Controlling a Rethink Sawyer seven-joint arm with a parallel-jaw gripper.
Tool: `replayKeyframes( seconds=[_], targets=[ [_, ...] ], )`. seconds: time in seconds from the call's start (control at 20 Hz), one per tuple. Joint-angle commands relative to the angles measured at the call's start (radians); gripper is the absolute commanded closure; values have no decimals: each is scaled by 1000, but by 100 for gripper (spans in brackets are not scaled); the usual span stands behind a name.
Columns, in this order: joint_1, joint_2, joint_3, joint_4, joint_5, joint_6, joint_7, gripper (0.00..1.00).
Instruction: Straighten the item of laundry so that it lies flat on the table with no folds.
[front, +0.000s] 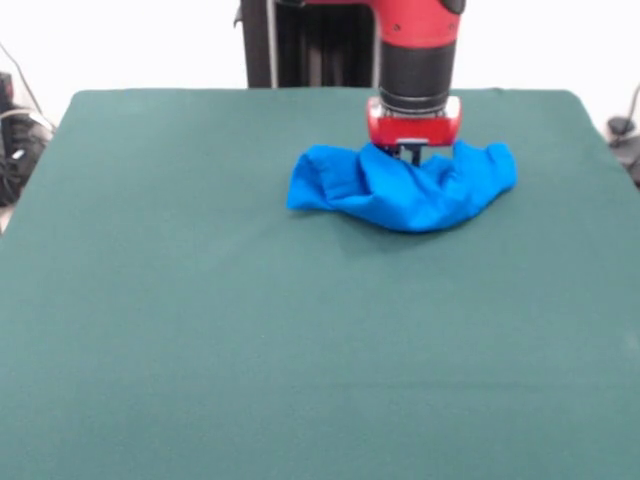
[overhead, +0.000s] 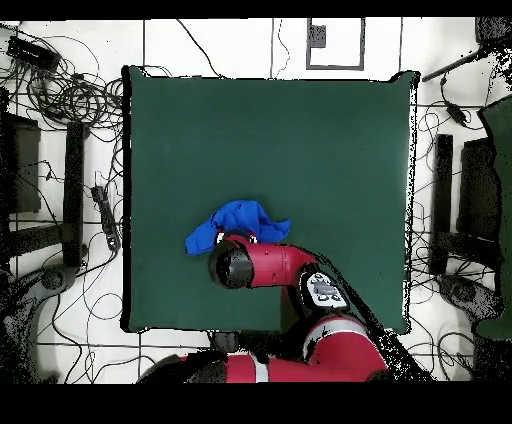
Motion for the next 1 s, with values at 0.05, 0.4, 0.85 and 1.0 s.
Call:
replayKeyframes(
  seconds=[0.05, 0.4, 0.85, 1.0],
  targets=[
    [20, 17, 38, -132, 85, 33, 157, 100],
    [-16, 4, 63, -212, 119, 122, 126, 100],
    [4, 8, 34, -322, 113, 277, 93, 100],
    [11, 7, 17, -328, 109, 305, 114, 0]
  ],
)
